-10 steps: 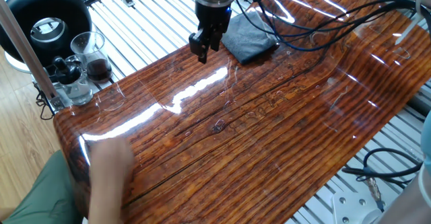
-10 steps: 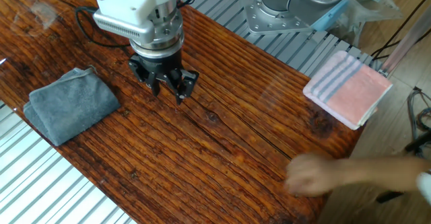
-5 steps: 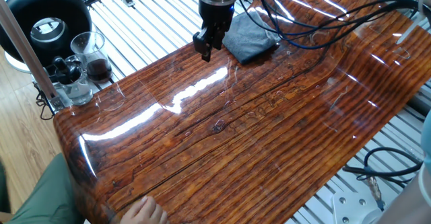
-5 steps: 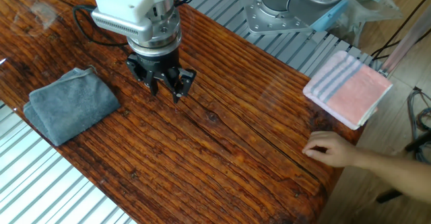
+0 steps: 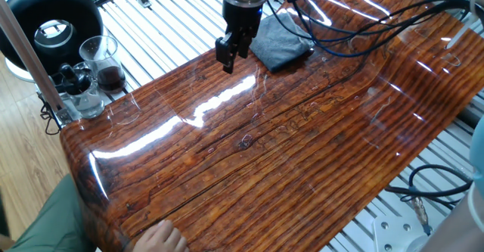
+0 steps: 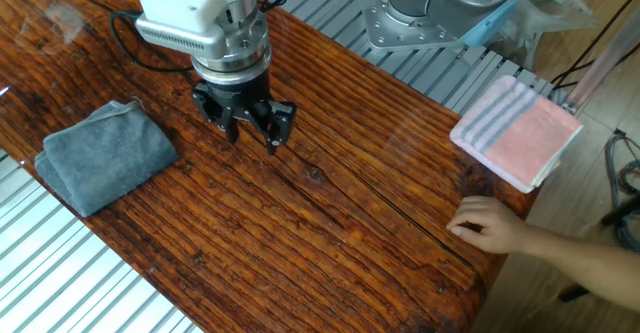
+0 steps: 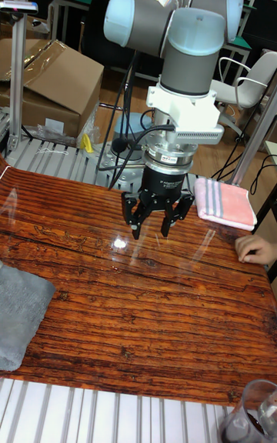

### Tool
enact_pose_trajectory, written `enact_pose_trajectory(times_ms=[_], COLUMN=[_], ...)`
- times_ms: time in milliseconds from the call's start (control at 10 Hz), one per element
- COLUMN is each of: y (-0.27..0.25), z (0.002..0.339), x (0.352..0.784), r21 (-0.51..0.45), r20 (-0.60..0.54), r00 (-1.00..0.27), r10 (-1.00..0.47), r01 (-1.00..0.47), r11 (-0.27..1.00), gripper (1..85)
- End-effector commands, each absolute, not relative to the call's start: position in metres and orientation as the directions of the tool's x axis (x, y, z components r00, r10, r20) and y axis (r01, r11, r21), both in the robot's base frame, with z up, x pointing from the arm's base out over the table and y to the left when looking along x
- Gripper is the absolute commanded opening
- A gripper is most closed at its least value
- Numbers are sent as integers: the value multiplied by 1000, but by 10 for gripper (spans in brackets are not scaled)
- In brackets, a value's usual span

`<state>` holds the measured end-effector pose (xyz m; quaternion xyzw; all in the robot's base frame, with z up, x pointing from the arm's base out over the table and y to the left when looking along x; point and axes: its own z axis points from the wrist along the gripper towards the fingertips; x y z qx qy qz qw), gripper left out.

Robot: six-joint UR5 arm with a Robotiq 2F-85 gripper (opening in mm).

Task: Clean the table with a cloth

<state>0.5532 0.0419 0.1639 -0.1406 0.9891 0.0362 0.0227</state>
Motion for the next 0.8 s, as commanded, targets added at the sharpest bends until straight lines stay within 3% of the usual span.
enact_pose_trajectory(times_ms=[0,300,500,700], y=[29,20,-19,-55], z=[164,163,150,140], x=[548,549,588,616], r21=[28,6,26,17], r20=[-21,-12,-9,-14], r00=[-966,-940,-916,-894], r10=[-257,-340,-402,-449], r01=[-257,-341,-402,-449], r11=[966,940,915,893], gripper=[560,560,623,623])
